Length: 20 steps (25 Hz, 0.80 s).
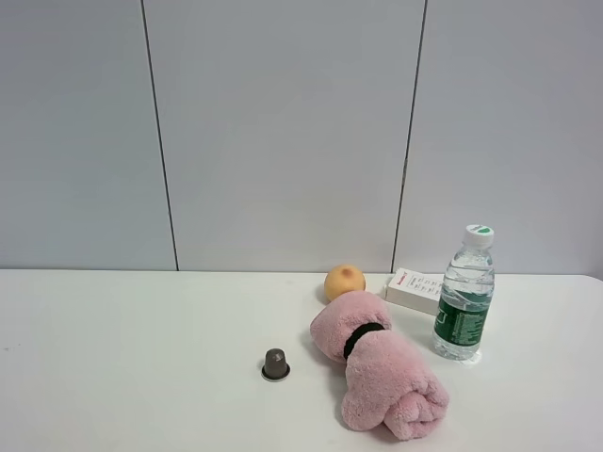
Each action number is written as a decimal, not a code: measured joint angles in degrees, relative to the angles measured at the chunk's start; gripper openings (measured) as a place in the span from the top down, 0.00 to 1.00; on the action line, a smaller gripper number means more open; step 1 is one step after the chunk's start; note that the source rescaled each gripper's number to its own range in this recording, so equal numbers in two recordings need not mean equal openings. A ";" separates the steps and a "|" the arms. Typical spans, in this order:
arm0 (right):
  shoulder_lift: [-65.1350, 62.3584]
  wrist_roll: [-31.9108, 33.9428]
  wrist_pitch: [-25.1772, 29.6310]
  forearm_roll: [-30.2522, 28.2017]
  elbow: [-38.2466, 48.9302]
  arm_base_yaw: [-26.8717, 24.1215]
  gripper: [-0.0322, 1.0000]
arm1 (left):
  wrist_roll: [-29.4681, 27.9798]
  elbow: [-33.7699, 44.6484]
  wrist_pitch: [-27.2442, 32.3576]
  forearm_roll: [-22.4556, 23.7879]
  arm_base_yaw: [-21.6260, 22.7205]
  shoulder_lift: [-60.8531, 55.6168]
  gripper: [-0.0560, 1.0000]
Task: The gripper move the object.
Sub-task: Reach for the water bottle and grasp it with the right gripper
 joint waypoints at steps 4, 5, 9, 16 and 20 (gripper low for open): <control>0.00 0.00 0.00 0.00 0.00 0.00 0.40 | 0.00 0.00 0.00 0.00 0.00 0.00 0.00; 0.00 0.00 0.00 0.00 0.00 0.00 0.40 | 0.00 0.00 0.00 0.00 0.00 0.00 0.00; 0.00 0.00 0.00 -0.34 0.00 0.00 0.40 | 0.00 0.00 0.00 0.00 0.00 0.00 0.00; 0.00 0.00 0.00 -0.34 0.00 0.00 0.40 | 0.00 0.00 0.00 0.00 0.00 0.00 0.00; 0.00 0.00 0.00 -0.34 0.00 0.00 0.40 | 0.00 0.00 0.00 0.00 0.00 0.00 0.00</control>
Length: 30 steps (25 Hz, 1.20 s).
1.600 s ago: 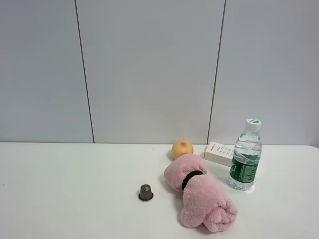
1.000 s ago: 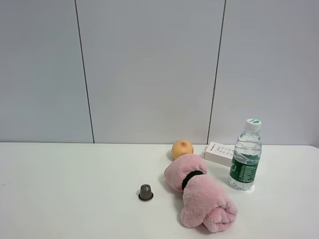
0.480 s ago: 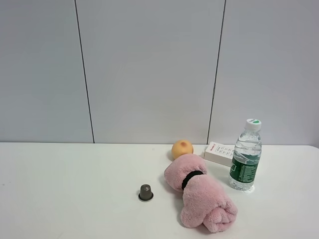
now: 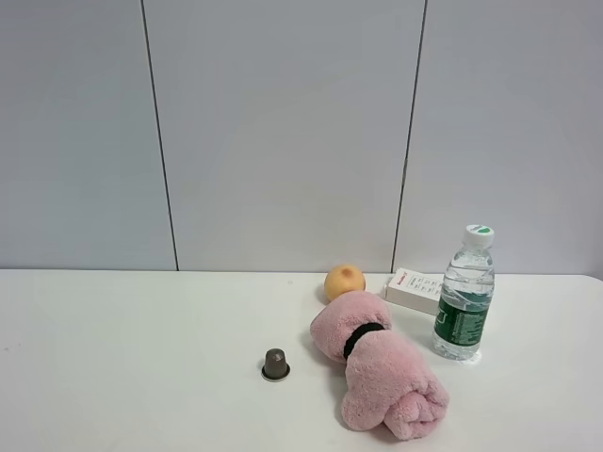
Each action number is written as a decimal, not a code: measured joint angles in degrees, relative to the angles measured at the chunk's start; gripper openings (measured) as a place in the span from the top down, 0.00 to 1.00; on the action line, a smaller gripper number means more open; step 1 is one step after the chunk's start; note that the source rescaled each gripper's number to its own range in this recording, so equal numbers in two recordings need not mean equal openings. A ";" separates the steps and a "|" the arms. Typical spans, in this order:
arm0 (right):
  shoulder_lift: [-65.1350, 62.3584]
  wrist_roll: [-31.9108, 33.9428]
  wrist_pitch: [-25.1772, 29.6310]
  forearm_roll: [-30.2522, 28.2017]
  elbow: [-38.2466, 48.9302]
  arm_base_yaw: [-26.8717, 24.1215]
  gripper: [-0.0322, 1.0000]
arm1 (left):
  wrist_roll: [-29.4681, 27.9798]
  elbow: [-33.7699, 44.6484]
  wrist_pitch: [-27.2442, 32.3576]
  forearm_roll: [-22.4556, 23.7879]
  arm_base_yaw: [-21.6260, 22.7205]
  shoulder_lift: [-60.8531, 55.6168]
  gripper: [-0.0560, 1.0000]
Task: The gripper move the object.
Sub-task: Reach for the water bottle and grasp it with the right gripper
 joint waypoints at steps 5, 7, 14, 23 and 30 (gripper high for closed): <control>0.00 -0.30 0.00 0.34 0.00 0.00 0.40 | 0.00 0.00 0.00 0.00 0.00 0.00 0.00; 0.00 -0.30 0.00 0.34 0.00 0.00 0.40 | 0.00 0.00 0.00 0.00 0.00 0.00 0.00; 0.00 0.00 0.00 0.34 0.00 0.00 0.40 | 0.00 0.00 0.00 0.00 0.00 0.00 0.00; 11.94 -6.23 -7.26 1.36 -2.80 1.32 0.30 | 0.00 0.00 0.00 0.00 0.00 0.00 0.00; 27.70 -16.58 -22.61 12.60 -9.83 2.35 0.30 | 0.00 0.00 0.00 0.00 0.00 0.00 0.00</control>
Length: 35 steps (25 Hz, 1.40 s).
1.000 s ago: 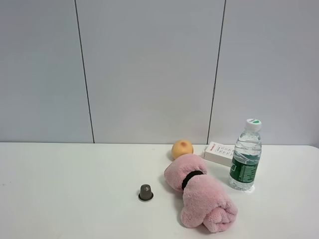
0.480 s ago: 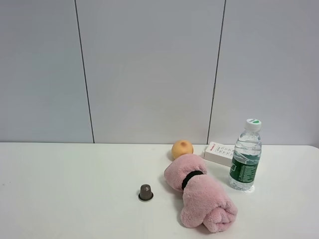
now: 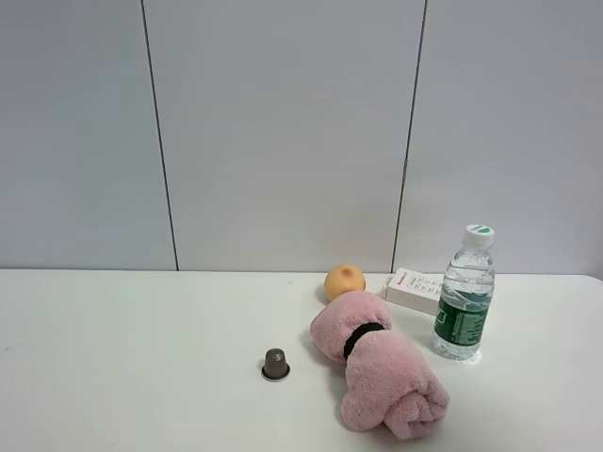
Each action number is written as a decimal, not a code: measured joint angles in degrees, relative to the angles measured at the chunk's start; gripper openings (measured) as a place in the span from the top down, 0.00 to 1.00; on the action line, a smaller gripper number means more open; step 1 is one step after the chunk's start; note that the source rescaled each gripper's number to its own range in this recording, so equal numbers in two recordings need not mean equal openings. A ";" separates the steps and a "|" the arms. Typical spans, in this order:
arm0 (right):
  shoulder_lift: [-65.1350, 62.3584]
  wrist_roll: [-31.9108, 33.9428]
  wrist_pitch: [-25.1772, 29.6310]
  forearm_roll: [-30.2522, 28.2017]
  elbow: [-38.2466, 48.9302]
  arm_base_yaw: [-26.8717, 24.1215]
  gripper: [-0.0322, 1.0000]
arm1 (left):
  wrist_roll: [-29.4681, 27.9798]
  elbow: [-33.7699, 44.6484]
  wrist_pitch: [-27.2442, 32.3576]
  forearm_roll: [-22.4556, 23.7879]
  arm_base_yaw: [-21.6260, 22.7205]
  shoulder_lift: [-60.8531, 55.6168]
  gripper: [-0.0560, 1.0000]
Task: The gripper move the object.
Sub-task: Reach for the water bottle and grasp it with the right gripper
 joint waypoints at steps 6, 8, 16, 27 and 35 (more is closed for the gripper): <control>13.39 -11.29 -6.65 11.19 -0.40 0.00 0.30 | 0.00 0.00 0.00 0.00 0.00 0.00 0.00; 16.94 -13.92 -9.24 13.55 -0.40 0.00 0.30 | 0.00 0.00 0.00 0.00 0.00 0.00 0.00; 28.39 -17.32 -14.13 11.87 -0.40 0.00 0.30 | 0.00 0.00 0.00 0.00 0.00 0.00 0.00; 34.44 -17.32 -22.65 8.83 6.90 0.00 0.30 | 0.00 0.00 0.00 0.00 0.00 0.00 0.00; 35.13 -15.91 -36.64 5.95 13.77 0.00 0.30 | 0.00 0.00 0.00 0.00 0.00 0.00 0.00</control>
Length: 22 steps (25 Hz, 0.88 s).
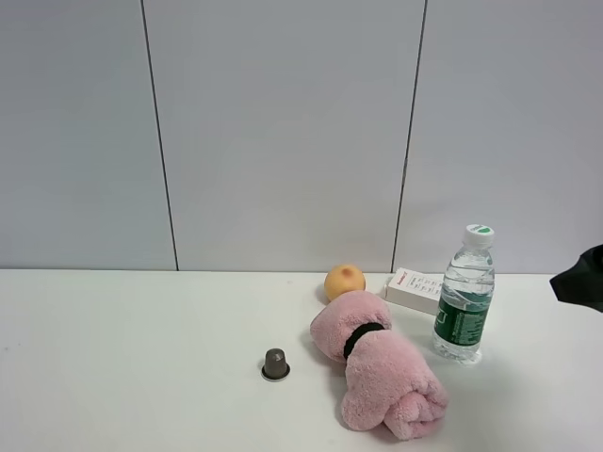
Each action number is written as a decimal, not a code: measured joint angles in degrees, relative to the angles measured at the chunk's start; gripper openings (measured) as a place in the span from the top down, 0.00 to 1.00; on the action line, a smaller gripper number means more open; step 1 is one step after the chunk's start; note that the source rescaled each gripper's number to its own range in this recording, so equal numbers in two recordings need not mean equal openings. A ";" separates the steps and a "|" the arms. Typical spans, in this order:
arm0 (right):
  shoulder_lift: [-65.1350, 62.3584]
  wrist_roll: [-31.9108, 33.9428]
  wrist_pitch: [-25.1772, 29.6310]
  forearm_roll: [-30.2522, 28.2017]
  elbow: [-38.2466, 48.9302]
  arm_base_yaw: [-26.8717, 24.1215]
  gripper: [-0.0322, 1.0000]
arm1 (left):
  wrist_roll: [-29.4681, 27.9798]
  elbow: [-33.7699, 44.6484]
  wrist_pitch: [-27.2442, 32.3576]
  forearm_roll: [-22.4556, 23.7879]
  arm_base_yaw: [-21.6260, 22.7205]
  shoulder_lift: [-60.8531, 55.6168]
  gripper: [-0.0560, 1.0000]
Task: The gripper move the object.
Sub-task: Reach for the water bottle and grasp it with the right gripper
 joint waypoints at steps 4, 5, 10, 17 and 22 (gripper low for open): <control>0.00 3.99 -3.88 -5.21 2.82 0.00 0.30 | 0.00 0.00 0.00 0.00 0.00 0.00 0.00; 0.13 5.14 -6.09 -5.88 3.83 0.00 0.30 | 0.00 0.00 0.00 0.00 0.00 0.00 0.00; 6.52 14.70 -18.45 -7.83 7.09 0.00 0.30 | 0.00 0.00 0.00 0.00 0.00 0.00 0.00; 23.63 23.98 -39.68 -23.39 7.41 0.00 0.30 | 0.00 0.00 0.00 0.00 0.00 0.00 0.00; 33.73 27.07 -51.45 -30.00 7.48 0.00 0.30 | 0.00 0.00 0.00 0.00 0.00 0.00 0.00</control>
